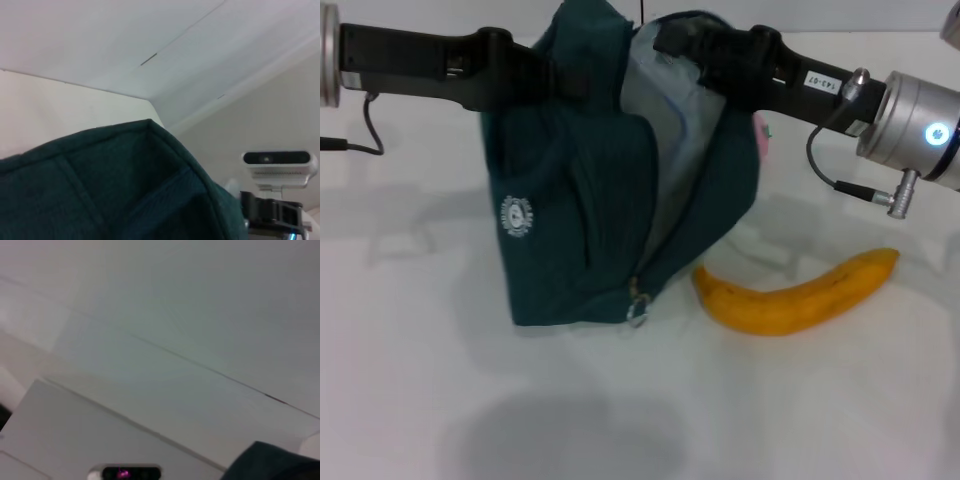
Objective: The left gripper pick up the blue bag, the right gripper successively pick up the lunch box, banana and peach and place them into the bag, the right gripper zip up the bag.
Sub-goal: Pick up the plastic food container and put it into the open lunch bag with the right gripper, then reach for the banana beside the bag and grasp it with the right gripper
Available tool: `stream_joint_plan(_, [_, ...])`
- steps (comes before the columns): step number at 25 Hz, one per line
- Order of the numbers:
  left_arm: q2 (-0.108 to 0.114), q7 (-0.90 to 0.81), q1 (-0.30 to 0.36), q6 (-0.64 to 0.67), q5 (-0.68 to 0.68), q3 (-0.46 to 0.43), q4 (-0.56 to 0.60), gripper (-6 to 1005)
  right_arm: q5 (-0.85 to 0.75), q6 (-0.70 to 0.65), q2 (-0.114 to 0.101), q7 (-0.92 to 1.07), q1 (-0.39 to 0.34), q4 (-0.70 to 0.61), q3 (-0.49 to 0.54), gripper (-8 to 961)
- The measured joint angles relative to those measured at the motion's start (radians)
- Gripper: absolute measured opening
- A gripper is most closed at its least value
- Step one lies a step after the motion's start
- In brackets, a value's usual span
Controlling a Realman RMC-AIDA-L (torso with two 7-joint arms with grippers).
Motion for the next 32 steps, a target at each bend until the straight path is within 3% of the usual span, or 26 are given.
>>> stream_joint_plan(5, [0.005, 0.002, 0.003, -0.002, 0.0, -0.002, 0.0, 39, 0.001, -0.019, -0.006, -0.03, -0.023, -0.021, 0.006, 242])
stream_joint_plan(8, [0.01, 0.002, 0.007, -0.003, 0.0, -0.003, 0.0, 39, -0.012, -0.052, -0.036, -0.097, -0.093, -0.09, 0.036, 343])
stream_joint_plan(11, [0.014, 0.003, 0.016, -0.005, 0.0, -0.007, 0.003, 38, -0.052, -0.093, -0.089, -0.142, -0.15, -0.165, 0.075, 447])
stream_joint_plan(14, [0.015, 0.005, 0.023, -0.005, 0.0, -0.013, 0.004, 38, -0.184, -0.104, -0.16, -0.128, -0.201, -0.305, 0.12, 550])
stream_joint_plan(15, [0.016, 0.005, 0.026, -0.005, 0.0, -0.014, 0.005, 38, -0.267, -0.107, -0.187, -0.096, -0.21, -0.387, 0.146, 585])
stream_joint_plan(17, [0.02, 0.005, 0.038, -0.005, 0.001, -0.014, 0.008, 38, -0.463, -0.119, -0.217, -0.004, -0.208, -0.531, 0.195, 633])
stream_joint_plan(19, [0.023, 0.006, 0.044, -0.004, 0.001, -0.014, 0.008, 38, -0.769, -0.179, -0.231, 0.134, -0.172, -0.709, 0.266, 681])
stream_joint_plan(21, [0.024, 0.008, 0.044, -0.003, 0.001, -0.012, 0.006, 38, -0.972, -0.259, -0.231, 0.218, -0.122, -0.81, 0.321, 729])
stream_joint_plan(22, [0.024, 0.009, 0.039, -0.003, 0.001, -0.011, 0.004, 38, -1.121, -0.348, -0.229, 0.257, -0.063, -0.863, 0.358, 728])
stream_joint_plan(26, [0.018, 0.01, 0.011, -0.004, 0.007, -0.007, 0.002, 38, -1.445, -0.589, -0.219, 0.237, 0.106, -0.891, 0.377, 723])
stream_joint_plan(29, [0.016, 0.011, 0.009, -0.005, 0.006, -0.008, 0.002, 38, -1.638, -0.628, -0.172, 0.133, 0.172, -0.882, 0.334, 723])
stream_joint_plan(32, [0.013, 0.012, 0.015, -0.005, 0.003, -0.009, 0.004, 38, -1.757, -0.61, -0.107, -0.009, 0.189, -0.884, 0.301, 723])
